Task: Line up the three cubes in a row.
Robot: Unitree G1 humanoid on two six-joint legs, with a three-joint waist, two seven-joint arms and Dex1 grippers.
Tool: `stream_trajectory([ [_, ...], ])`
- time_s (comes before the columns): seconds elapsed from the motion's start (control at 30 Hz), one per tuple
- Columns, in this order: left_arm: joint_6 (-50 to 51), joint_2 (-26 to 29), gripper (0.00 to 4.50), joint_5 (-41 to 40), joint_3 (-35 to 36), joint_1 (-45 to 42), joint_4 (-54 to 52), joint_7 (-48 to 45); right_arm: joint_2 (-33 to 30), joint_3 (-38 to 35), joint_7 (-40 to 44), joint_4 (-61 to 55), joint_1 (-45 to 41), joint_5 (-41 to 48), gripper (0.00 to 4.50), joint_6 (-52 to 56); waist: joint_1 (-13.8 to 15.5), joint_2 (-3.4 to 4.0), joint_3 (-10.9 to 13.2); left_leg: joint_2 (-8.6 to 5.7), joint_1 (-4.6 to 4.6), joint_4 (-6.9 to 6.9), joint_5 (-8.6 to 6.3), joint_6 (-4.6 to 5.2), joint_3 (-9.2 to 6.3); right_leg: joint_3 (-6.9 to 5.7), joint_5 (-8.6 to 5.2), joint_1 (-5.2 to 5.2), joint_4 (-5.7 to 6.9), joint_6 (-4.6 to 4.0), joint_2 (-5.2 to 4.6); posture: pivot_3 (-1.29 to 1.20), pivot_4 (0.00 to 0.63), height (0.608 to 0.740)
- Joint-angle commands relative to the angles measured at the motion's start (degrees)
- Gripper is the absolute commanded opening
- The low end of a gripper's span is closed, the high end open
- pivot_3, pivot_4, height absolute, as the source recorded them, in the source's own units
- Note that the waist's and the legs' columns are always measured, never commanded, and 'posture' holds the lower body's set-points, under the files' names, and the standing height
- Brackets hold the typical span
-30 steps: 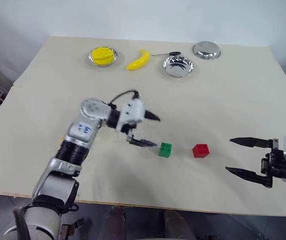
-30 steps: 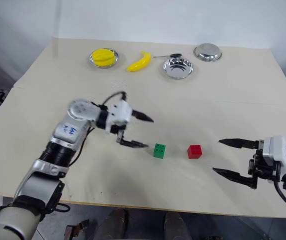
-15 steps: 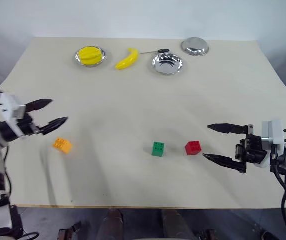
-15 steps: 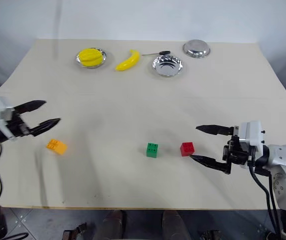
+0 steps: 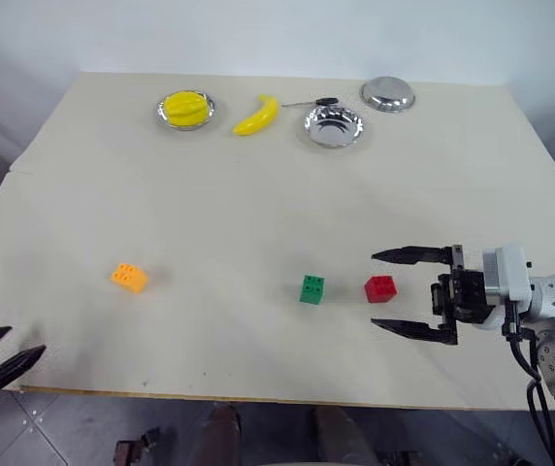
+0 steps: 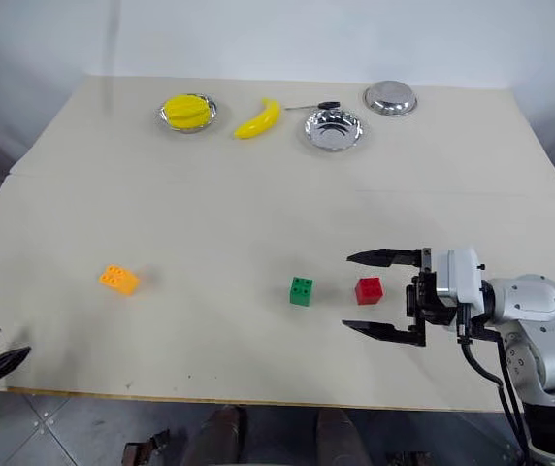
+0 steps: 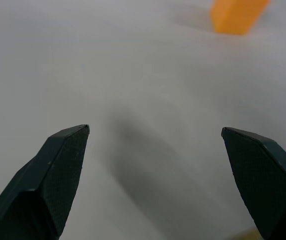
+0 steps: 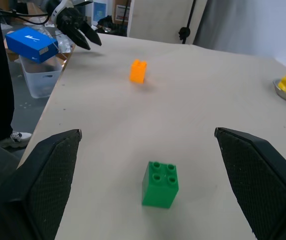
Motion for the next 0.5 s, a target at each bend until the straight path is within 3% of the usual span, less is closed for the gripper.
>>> stream_trajectory([
  [0.03,1.65,-1.71,4.48,-1.77,-1.19,-0.61,-8.48,3.71,-0.45,-0.52,0.61,-0.58,0.43,0.89,4.50,-0.20,0.14,-0.02,-0.01,0.00,0.00,0.00,0.00,0.00,0.00,0.00,0.01,0.00,-0.03,0.00,0.00,0.00,0.150,0.740],
  [0.27,10.97,-7.50,4.48,-1.87,-9.44,-5.12,-25.44,17.63,-0.83,-0.54,0.93,-0.11,1.66,1.20,4.50,1.38,-0.43,-0.02,-0.01,0.00,-0.01,-0.12,-0.02,0.03,0.03,0.01,0.04,-0.01,-0.17,0.03,0.00,0.00,0.150,0.740],
  [0.5,14.26,-11.68,4.48,1.25,-15.93,-11.02,-27.52,27.95,-0.54,-0.39,-0.10,-1.54,2.67,1.49,4.50,2.99,-1.00,-0.02,-0.01,0.01,0.00,-0.14,-0.02,0.04,0.07,0.04,0.05,-0.08,-0.15,0.03,0.02,0.00,0.150,0.740],
])
